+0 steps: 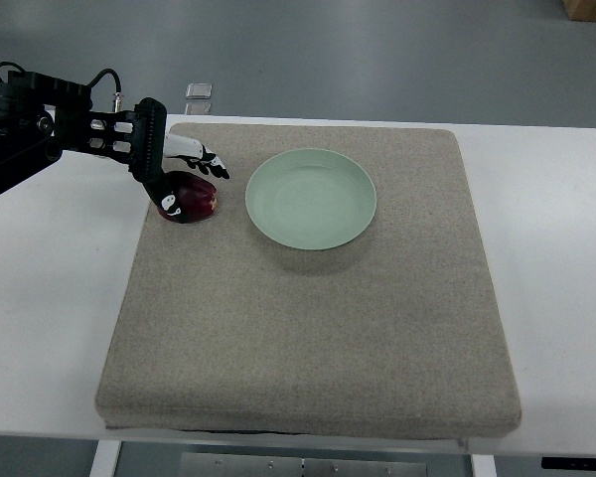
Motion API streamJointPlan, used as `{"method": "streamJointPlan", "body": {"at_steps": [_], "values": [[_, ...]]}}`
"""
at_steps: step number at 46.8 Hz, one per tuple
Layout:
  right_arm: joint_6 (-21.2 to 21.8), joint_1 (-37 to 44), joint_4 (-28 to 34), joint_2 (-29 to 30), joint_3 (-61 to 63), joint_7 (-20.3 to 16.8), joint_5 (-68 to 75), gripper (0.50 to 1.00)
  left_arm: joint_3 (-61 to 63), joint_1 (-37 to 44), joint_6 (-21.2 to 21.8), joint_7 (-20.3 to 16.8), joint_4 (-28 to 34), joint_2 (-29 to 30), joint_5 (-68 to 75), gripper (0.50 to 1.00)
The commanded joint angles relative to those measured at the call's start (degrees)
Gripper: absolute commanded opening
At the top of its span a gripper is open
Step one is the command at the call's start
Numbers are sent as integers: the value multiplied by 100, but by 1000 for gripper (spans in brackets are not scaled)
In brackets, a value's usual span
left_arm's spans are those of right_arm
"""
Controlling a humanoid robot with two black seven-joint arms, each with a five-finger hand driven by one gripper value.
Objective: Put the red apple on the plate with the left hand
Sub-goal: 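Close the left hand fingers around the red apple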
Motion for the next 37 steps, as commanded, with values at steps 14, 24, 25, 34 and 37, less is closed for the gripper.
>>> {"method": "streamJointPlan", "body": {"at_steps": [14, 24, 25, 34, 37], "values": [[0, 0, 0, 0, 1, 3, 0, 932, 134, 50, 34, -17, 63, -26, 6, 904], [0, 0, 0, 0, 1, 3, 0, 930, 134, 85, 34, -17, 72, -26, 6, 900], [0, 0, 0, 0, 1, 3, 0, 930, 134, 85, 34, -17, 81, -26, 6, 898], [0, 0, 0, 0, -8, 3, 0, 932, 134, 103, 34, -17, 160, -35, 6, 787], [0, 0, 0, 0, 1, 3, 0, 932, 134, 94, 43, -9, 221, -44, 6, 716]]}}
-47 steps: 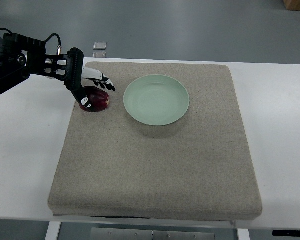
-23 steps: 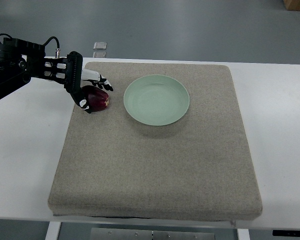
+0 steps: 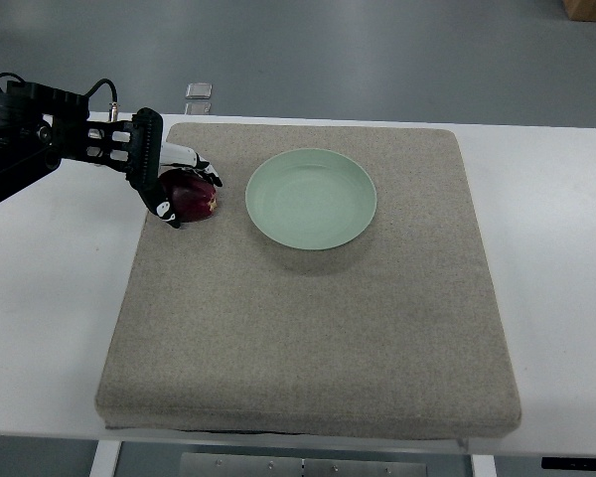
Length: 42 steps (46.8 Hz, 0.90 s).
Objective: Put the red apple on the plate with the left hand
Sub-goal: 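Close the left hand fingers around the red apple, then lift the apple with the left hand and carry it over the plate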
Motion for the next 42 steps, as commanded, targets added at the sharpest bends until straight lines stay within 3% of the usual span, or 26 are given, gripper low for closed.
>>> {"method": "streamJointPlan", "body": {"at_steps": [1, 7, 23, 32, 42], "values": [[-2, 0, 0, 0, -7, 1, 1, 930, 0, -9, 8, 9, 77, -2, 8, 692], [-2, 0, 0, 0, 1, 1, -8, 930, 0, -26, 8, 9, 139, -11, 8, 626], [-2, 0, 0, 0, 1, 1, 1, 932, -97, -79, 51, 9, 130, -19, -97, 645], [-2, 0, 0, 0, 1, 1, 1, 930, -115, -114, 842, 9, 69, -186, -106, 647], [-2, 0, 0, 0, 1, 1, 1, 930, -124, -158, 1299, 18, 51, -458, -132, 645]]}}
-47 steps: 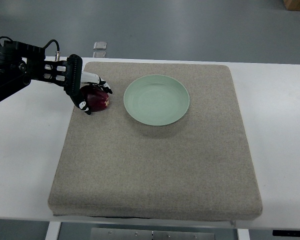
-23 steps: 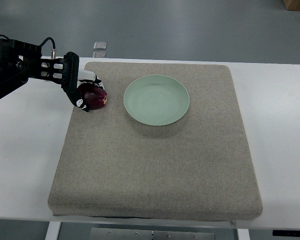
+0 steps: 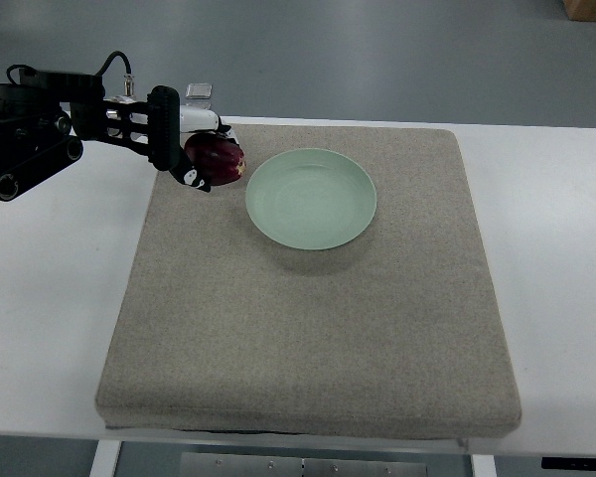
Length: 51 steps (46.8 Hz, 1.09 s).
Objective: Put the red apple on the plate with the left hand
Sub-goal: 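Lift the apple with the left hand and carry it over the plate, then lower the apple onto the plate and open the left hand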
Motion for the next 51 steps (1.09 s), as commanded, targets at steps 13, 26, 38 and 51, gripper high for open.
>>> {"method": "streamJointPlan", "body": {"at_steps": [13, 26, 38, 51], "values": [[0, 1, 0, 0, 0, -9, 4, 932, -184, 68, 388, 17, -9, -525, -15, 641], [0, 1, 0, 0, 0, -9, 4, 930, -176, 253, 740, 8, -9, -920, 2, 653], [0, 1, 0, 0, 0, 0, 4, 932, -176, 341, 793, 17, 62, -1149, -7, 658], [0, 1, 0, 0, 0, 0, 4, 930, -176, 420, 845, 17, 88, -1228, -15, 698]]}}
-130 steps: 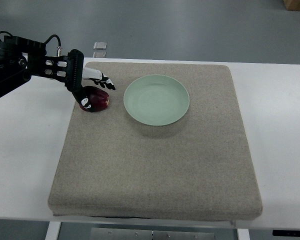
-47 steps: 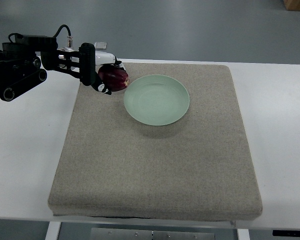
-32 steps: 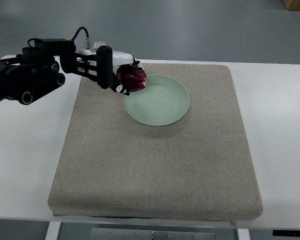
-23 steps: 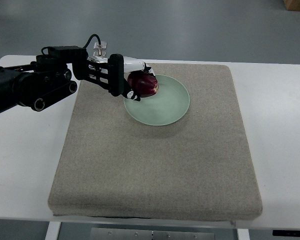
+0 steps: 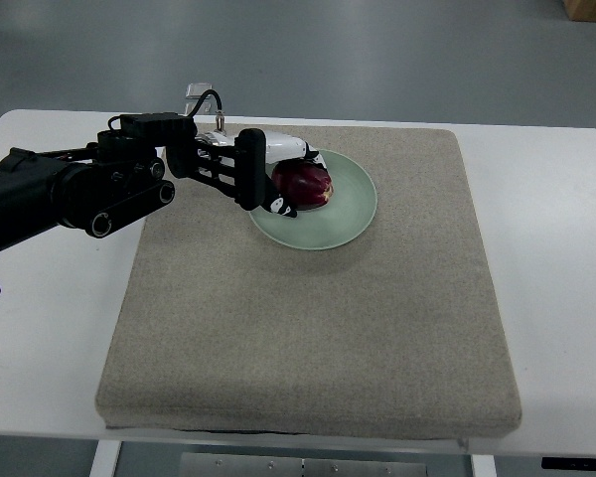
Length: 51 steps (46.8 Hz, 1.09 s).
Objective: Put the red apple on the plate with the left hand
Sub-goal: 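Lower the apple onto the plate and open the left hand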
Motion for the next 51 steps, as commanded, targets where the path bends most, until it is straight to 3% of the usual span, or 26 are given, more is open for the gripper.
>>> {"method": "streamJointPlan", "body": {"at_steps": [1, 14, 17, 24, 27, 30, 35, 51], "values": [[0, 0, 0, 0, -6, 0, 1, 932, -14, 11, 59, -8, 12, -20, -6, 701], [0, 0, 0, 0, 3, 0, 1, 930, -14, 82, 121, -8, 21, -20, -6, 780], [0, 0, 0, 0, 3, -9, 1, 930, -14, 90, 121, -8, 21, -20, -6, 838], [0, 0, 0, 0, 3, 0, 1, 932, -14, 90, 112, -8, 21, -20, -6, 851], [0, 0, 0, 0, 3, -9, -8, 932, -14, 99, 112, -17, 21, -20, -6, 887], [0, 0, 0, 0, 3, 0, 1, 932, 4, 99, 112, -17, 21, -20, -6, 891], [0, 0, 0, 0, 3, 0, 1, 932, 4, 125, 112, -17, 21, -20, -6, 958], [0, 0, 0, 0, -6, -9, 1, 930, -22, 126, 112, -17, 205, -20, -15, 960]]}}
